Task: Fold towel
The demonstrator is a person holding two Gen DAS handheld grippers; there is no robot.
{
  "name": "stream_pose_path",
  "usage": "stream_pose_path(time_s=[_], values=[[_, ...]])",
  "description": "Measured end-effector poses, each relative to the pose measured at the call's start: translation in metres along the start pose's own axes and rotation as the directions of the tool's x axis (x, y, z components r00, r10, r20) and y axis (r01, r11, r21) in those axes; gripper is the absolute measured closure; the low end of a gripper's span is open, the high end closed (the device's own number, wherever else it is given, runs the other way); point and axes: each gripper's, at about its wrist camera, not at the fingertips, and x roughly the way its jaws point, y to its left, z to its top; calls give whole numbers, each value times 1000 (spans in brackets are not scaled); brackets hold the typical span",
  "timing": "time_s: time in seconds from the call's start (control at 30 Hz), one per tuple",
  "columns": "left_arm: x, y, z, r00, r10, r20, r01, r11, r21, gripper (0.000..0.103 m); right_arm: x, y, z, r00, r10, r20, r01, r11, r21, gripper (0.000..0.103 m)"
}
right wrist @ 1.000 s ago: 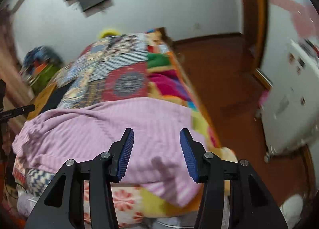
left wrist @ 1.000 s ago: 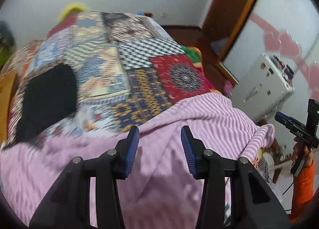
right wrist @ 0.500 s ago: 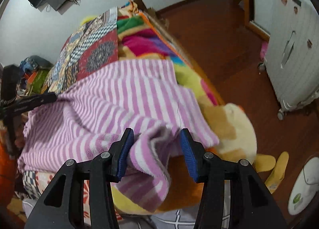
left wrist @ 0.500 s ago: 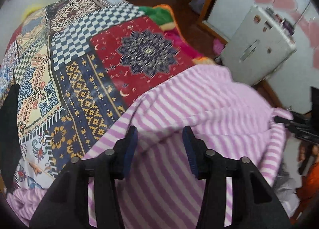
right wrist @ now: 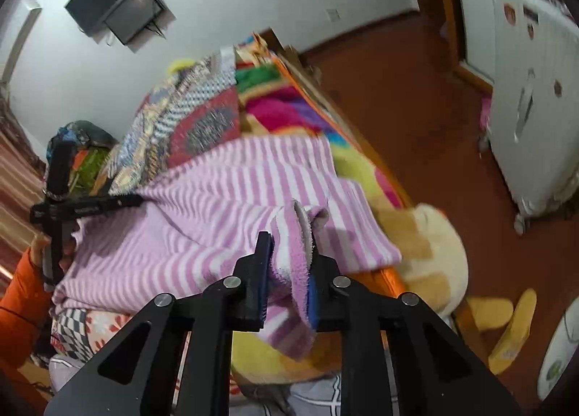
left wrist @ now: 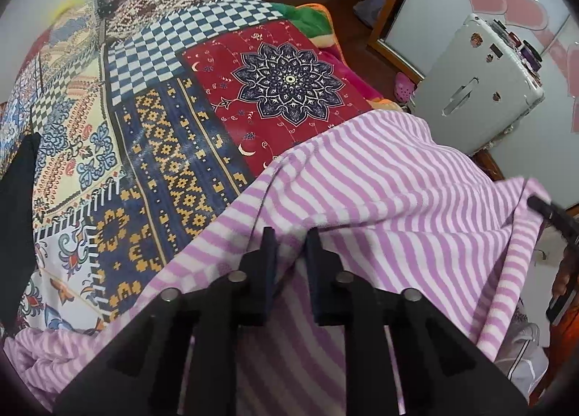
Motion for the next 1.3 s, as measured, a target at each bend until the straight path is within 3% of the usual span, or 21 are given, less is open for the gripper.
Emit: stream_pose_path(time_s=[0.1, 0.33, 0.57, 0.67, 0.73, 0.8, 0.9, 1.0, 1.03, 1.17, 1.3], values=[[-11, 0, -4, 999, 11, 32, -11, 1000, 3, 96, -10, 8, 13, 998, 0, 64, 3, 999, -39, 90], [-43, -3, -5, 992, 32, 124, -35, 999, 23, 97, -18, 25, 54, 979, -4, 202, 30, 992, -124, 91], [-81, 3, 20, 959, 68, 275, -62, 998, -29, 98, -21, 31, 88, 951, 6, 310, 46, 986, -161, 91], [-85, 9, 29, 951, 55, 305, -39, 998, -57, 98, -26, 32, 93, 934, 13, 356, 50, 985, -168, 91], [-75, 13, 32, 960, 42, 276, -25, 997, -66, 98, -22, 29, 91, 939, 1, 345, 61, 984, -167, 91], [-52, 14, 33, 980, 29, 199, -17, 998, -61, 97, -7, 19, 82, 957, -27, 289, 77, 983, -166, 91], [-17, 12, 27, 997, 13, 72, -9, 998, -55, 97, 20, -5, 62, 989, -47, 143, 63, 992, -112, 91], [-2, 8, 19, 1000, 14, 14, -13, 999, -46, 92, 41, -33, 40, 999, -49, -4, 49, 999, -8, 87], [-2, 7, 18, 1000, 13, 11, -13, 999, -42, 90, 44, -39, 34, 998, -60, -33, 60, 998, 12, 86], [-23, 2, 16, 998, 18, 59, -16, 999, -35, 62, 37, -50, 28, 995, -77, -62, 80, 995, 52, 81], [-43, -9, 12, 995, -16, 96, 18, 1000, -17, 55, 14, -38, 37, 993, -117, -9, 117, 993, 4, 75]])
